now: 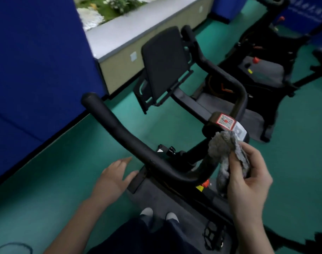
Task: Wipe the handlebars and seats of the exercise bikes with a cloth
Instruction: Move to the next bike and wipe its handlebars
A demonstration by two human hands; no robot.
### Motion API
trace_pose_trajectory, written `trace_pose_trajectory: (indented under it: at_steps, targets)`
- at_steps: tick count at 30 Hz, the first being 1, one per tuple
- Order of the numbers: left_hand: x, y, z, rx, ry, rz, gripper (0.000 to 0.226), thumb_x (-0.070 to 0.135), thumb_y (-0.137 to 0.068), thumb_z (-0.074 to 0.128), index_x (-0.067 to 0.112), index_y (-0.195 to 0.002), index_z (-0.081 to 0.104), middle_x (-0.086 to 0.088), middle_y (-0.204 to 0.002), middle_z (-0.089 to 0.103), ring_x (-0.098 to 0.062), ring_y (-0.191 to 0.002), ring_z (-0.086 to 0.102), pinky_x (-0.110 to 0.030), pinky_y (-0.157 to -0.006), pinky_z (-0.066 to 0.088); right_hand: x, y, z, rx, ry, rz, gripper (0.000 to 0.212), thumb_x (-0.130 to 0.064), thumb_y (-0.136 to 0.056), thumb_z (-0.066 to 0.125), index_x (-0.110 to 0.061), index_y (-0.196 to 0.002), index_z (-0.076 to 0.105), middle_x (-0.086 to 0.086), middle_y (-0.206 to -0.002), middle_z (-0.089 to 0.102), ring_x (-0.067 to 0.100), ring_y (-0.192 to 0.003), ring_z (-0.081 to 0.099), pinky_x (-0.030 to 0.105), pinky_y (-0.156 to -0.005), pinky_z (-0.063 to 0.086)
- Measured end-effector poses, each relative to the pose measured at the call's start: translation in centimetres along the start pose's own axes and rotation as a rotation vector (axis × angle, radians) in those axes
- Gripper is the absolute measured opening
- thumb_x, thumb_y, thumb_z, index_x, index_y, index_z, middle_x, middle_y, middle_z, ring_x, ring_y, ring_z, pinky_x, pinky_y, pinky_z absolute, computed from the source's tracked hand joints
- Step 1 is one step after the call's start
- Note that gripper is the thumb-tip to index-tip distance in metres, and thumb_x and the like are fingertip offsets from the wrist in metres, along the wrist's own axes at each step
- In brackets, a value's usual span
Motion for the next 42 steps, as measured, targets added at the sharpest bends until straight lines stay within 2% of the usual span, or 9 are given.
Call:
trace_pose_trajectory:
  at_steps: [9,13,19,23,28,33,35,38,42]
  targets:
    - [1.2,4.6,-2.1,0.362,0.234,-0.292,0.071,0.06,-0.084,0.037,0.022,-0.144,0.035,0.001,-0.145,0.041,-0.018,-0.133,0.038,-0.035,-0.112,0.029,-0.1,-4.5,5.0,-0.532,-0.112,-0.116,0.025,-0.008,-0.088,0.055,-0.028,-0.101,0.063,-0.022,-0.094,0.065,-0.003,-0.09,0.06,0.007,-0.075,0.044]
    - [3.1,5.8,-4.6,0.581,0.321,-0.31,0.07,0.061,-0.083,0.036,0.026,-0.143,0.035,0.003,-0.14,0.045,-0.014,-0.127,0.043,-0.036,-0.108,0.036,-1.2,-4.4,7.4,-0.73,-0.123,-0.212,0.034,0.005,-0.088,0.056,-0.026,-0.102,0.062,-0.025,-0.096,0.064,-0.006,-0.09,0.06,0.005,-0.075,0.043]
    - [4.9,5.3,-10.6,0.85,0.524,-0.232,0.064,0.058,-0.083,0.043,0.026,-0.139,0.041,0.012,-0.129,0.053,-0.002,-0.113,0.052,-0.031,-0.099,0.043,-6.4,-3.8,11.5,-0.816,-0.208,-0.421,0.03,-0.002,-0.084,0.052,-0.025,-0.102,0.061,-0.021,-0.089,0.064,-0.006,-0.08,0.06,0.006,-0.068,0.042]
    - [4.7,4.0,-12.9,0.907,0.625,-0.207,0.055,0.045,-0.086,0.058,0.028,-0.136,0.044,0.013,-0.127,0.055,0.002,-0.109,0.053,-0.03,-0.095,0.047,-10.7,-4.4,16.1,-0.829,-0.213,-0.561,0.03,0.002,-0.085,0.05,-0.018,-0.104,0.061,-0.013,-0.077,0.059,0.002,-0.067,0.055,0.012,-0.064,0.041]
    - [4.5,3.0,-13.7,0.973,0.694,-0.155,0.045,0.031,-0.083,0.068,0.028,-0.126,0.054,0.016,-0.116,0.058,0.004,-0.098,0.056,-0.02,-0.087,0.048,-15.1,-3.8,22.6,-0.921,-0.045,-0.838,0.041,0.009,-0.077,0.046,-0.006,-0.112,0.061,0.004,-0.101,0.065,0.02,-0.09,0.061,0.027,-0.078,0.047]
    - [4.3,2.2,-13.5,0.985,1.023,-0.162,0.04,0.012,-0.078,0.075,0.039,-0.1,0.056,0.023,-0.095,0.062,0.001,-0.086,0.062,-0.027,-0.082,0.053,-15.4,-2.0,26.3,-1.26,0.204,-1.043,0.046,0.011,-0.068,0.046,-0.007,-0.106,0.064,0.006,-0.108,0.067,0.021,-0.1,0.059,0.027,-0.083,0.046]
    - [4.2,2.0,-13.5,0.973,1.119,-0.159,0.043,0.007,-0.076,0.075,0.039,-0.099,0.057,0.019,-0.095,0.063,0.001,-0.081,0.062,-0.026,-0.08,0.053,-14.9,-3.0,26.3,-1.241,0.213,-0.945,0.042,0.011,-0.071,0.046,-0.008,-0.103,0.064,0.005,-0.101,0.069,0.021,-0.094,0.062,0.02,-0.075,0.043]
    - [4.1,2.1,-13.3,0.949,1.213,-0.149,0.042,0.002,-0.076,0.074,0.033,-0.102,0.06,0.009,-0.098,0.065,-0.004,-0.08,0.061,-0.022,-0.077,0.051,-14.1,-4.0,25.7,-1.107,0.266,-0.801,0.032,0.005,-0.078,0.047,-0.009,-0.102,0.065,0.006,-0.082,0.069,0.028,-0.078,0.062,0.024,-0.063,0.04]
    - [4.2,2.3,-13.4,0.901,1.288,-0.115,0.043,-0.003,-0.078,0.07,0.026,-0.108,0.059,0.001,-0.104,0.063,-0.006,-0.08,0.061,-0.018,-0.075,0.051,-14.4,-3.4,26.5,-1.014,0.271,-0.727,0.035,0.004,-0.08,0.045,-0.011,-0.103,0.066,0.007,-0.086,0.071,0.026,-0.081,0.063,0.021,-0.063,0.039]
Point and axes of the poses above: each hand's wrist, its own y-axis away from the middle knuckle, its own z-axis out of the palm, x = y × z, the point moved 5 cm from there along -y, towards the middle knuckle
